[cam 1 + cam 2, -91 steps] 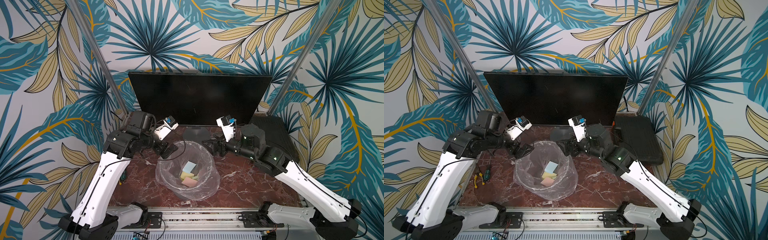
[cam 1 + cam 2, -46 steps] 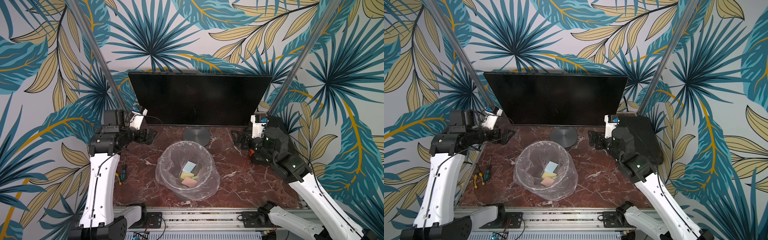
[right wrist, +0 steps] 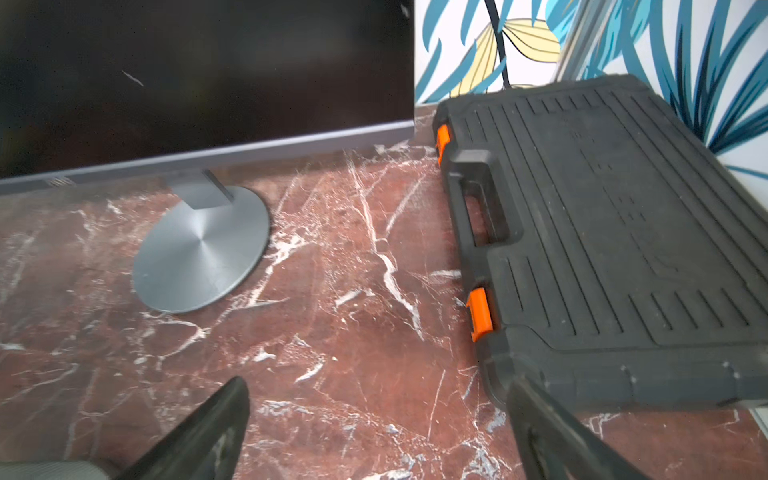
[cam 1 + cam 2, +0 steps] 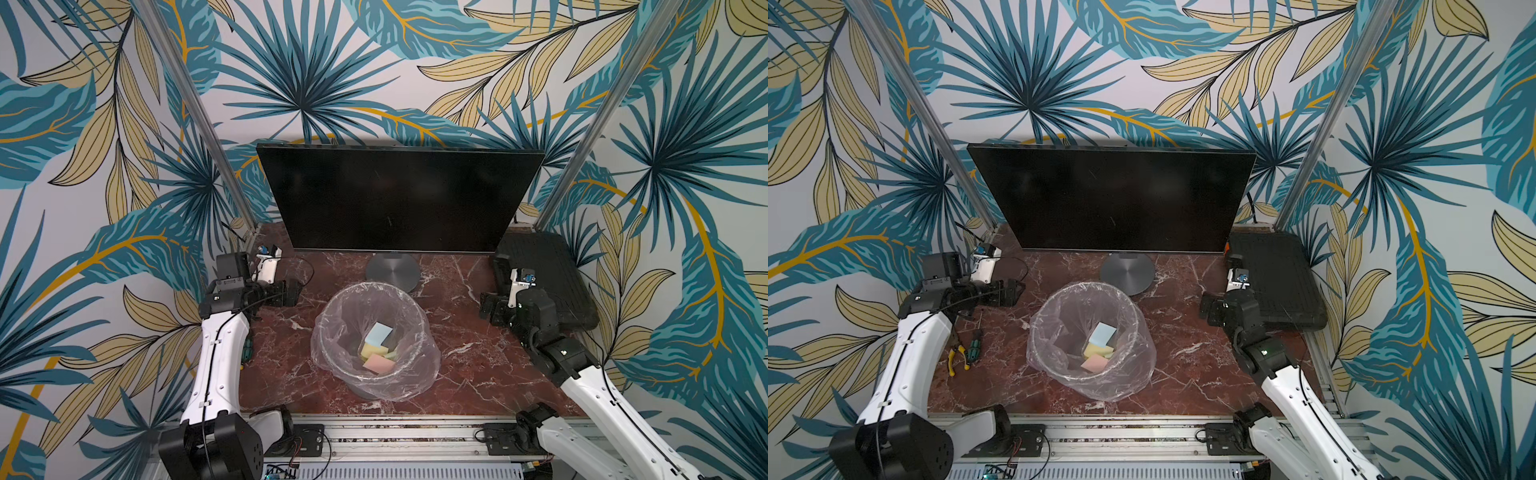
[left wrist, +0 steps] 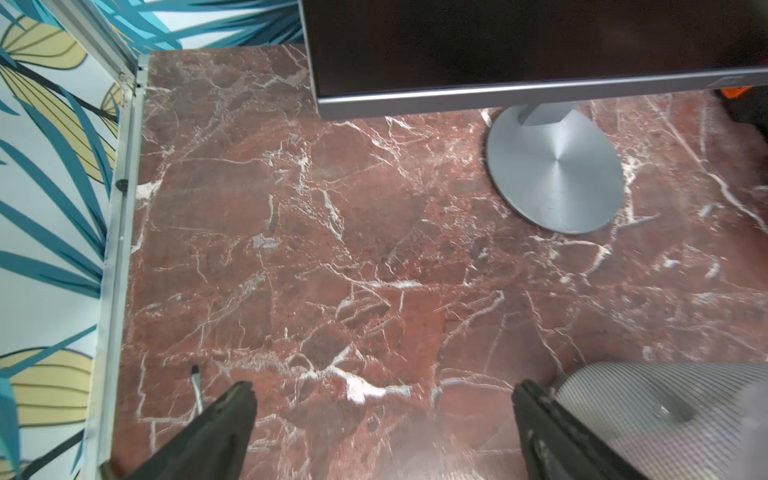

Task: Remove the sticky note from the monitor
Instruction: Reset both arms

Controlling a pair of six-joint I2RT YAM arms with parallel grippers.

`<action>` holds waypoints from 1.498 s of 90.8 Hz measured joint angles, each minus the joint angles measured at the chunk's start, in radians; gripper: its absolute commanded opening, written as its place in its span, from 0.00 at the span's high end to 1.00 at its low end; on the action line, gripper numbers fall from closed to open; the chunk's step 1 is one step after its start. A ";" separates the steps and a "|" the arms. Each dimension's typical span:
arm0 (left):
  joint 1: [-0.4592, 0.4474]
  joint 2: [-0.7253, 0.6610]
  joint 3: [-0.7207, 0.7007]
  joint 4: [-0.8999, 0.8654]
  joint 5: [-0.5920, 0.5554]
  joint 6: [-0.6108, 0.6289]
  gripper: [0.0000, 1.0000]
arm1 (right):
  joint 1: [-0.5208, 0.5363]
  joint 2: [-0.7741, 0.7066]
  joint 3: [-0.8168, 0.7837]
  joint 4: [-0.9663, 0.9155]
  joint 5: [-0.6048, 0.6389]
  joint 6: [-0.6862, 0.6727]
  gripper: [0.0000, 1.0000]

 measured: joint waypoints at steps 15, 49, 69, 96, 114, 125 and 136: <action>0.000 0.000 -0.164 0.206 -0.013 -0.004 0.00 | 0.000 -0.006 -0.072 0.087 0.037 -0.012 0.00; 0.000 0.035 -0.410 0.684 0.014 -0.106 0.00 | 0.000 -0.117 -0.165 0.224 0.132 -0.055 0.01; -0.053 0.037 -0.583 1.040 0.001 -0.173 0.00 | 0.000 -0.127 -0.167 0.230 0.165 -0.061 0.01; -0.146 0.203 -0.648 1.399 -0.059 -0.210 0.00 | 0.000 -0.146 -0.193 0.261 0.147 -0.113 0.01; -0.179 0.315 -0.659 1.516 -0.132 -0.223 0.00 | 0.000 -0.159 -0.211 0.288 0.135 -0.136 0.01; -0.209 0.356 -0.663 1.612 -0.188 -0.222 0.00 | 0.000 -0.165 -0.251 0.344 0.133 -0.150 0.01; -0.219 0.379 -0.663 1.620 -0.223 -0.221 0.00 | 0.000 -0.164 -0.290 0.392 0.130 -0.171 0.01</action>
